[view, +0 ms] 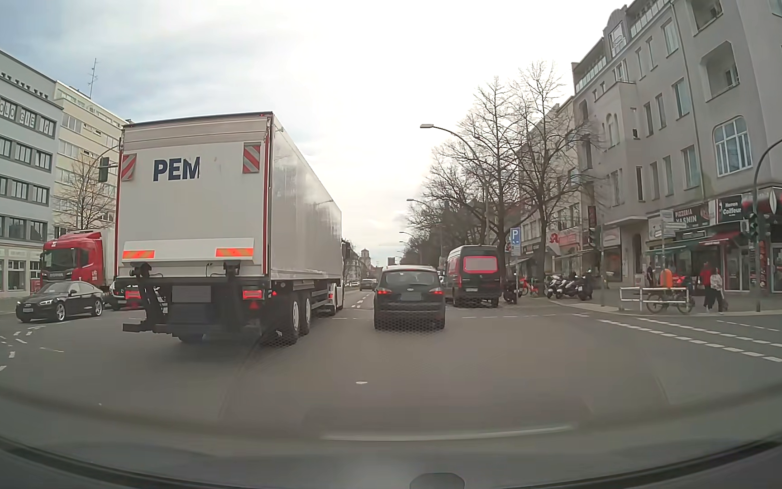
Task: Follow the waypoints while adhering to traffic rules and regulations
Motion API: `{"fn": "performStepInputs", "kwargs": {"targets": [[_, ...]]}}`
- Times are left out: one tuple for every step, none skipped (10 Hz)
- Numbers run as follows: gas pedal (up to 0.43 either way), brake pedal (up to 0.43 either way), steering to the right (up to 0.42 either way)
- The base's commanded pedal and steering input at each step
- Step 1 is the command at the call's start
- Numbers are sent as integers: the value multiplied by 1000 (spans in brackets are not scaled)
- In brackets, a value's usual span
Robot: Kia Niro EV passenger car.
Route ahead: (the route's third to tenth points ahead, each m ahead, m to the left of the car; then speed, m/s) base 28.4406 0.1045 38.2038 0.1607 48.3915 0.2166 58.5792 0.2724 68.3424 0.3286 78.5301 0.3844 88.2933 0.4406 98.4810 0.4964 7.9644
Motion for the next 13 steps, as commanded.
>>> {"fn": "performStepInputs", "kwargs": {"targets": [[67, 0, -6], [67, 0, -6], [67, 0, -6], [67, 0, -6], [67, 0, -6], [67, 0, -8], [67, 0, -9], [67, 0, -9], [67, 0, -9], [67, 0, -7], [67, 0, -3], [67, 0, -2], [67, 0, -2]]}}
